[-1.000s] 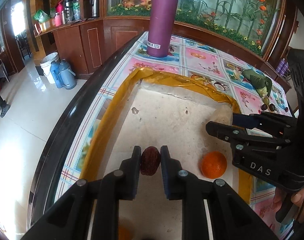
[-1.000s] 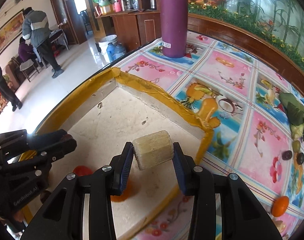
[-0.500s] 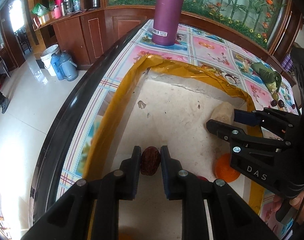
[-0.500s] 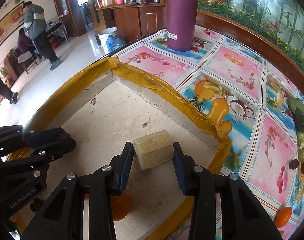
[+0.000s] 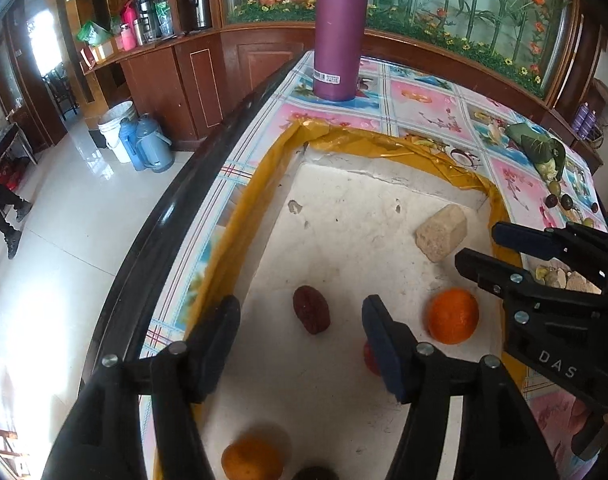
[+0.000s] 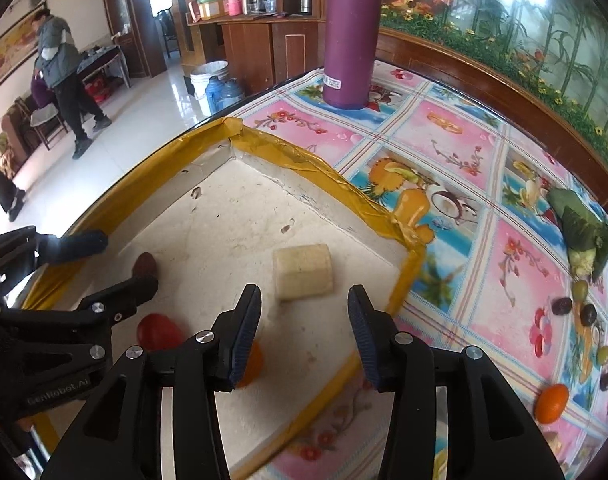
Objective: Organize fruits
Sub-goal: 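Open the left gripper to drop the date while the right releases the block into the tray, then move both grippers back toward the foods on the tablecloth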
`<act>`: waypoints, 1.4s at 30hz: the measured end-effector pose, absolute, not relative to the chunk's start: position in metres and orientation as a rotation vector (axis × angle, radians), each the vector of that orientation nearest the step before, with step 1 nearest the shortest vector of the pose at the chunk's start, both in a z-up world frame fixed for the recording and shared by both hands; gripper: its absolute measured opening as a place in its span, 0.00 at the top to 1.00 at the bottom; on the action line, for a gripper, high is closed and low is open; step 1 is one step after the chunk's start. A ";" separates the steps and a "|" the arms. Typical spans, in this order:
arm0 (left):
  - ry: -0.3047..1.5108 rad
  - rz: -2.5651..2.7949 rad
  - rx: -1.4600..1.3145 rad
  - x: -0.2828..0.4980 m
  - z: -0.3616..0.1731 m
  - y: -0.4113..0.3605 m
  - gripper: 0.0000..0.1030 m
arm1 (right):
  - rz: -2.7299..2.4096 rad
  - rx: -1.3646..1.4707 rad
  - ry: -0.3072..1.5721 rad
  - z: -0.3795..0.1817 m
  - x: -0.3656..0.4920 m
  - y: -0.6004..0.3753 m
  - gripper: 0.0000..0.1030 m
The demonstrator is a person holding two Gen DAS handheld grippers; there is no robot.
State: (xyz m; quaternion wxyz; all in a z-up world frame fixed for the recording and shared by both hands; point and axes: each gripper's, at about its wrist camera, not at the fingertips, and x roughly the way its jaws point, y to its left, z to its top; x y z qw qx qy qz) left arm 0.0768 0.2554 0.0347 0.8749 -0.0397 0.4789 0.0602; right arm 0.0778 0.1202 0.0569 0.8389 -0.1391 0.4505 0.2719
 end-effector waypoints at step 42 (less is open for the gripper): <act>0.832 0.043 -0.024 -0.027 0.088 0.098 0.22 | 0.404 -0.135 0.947 0.069 -0.056 -0.130 0.47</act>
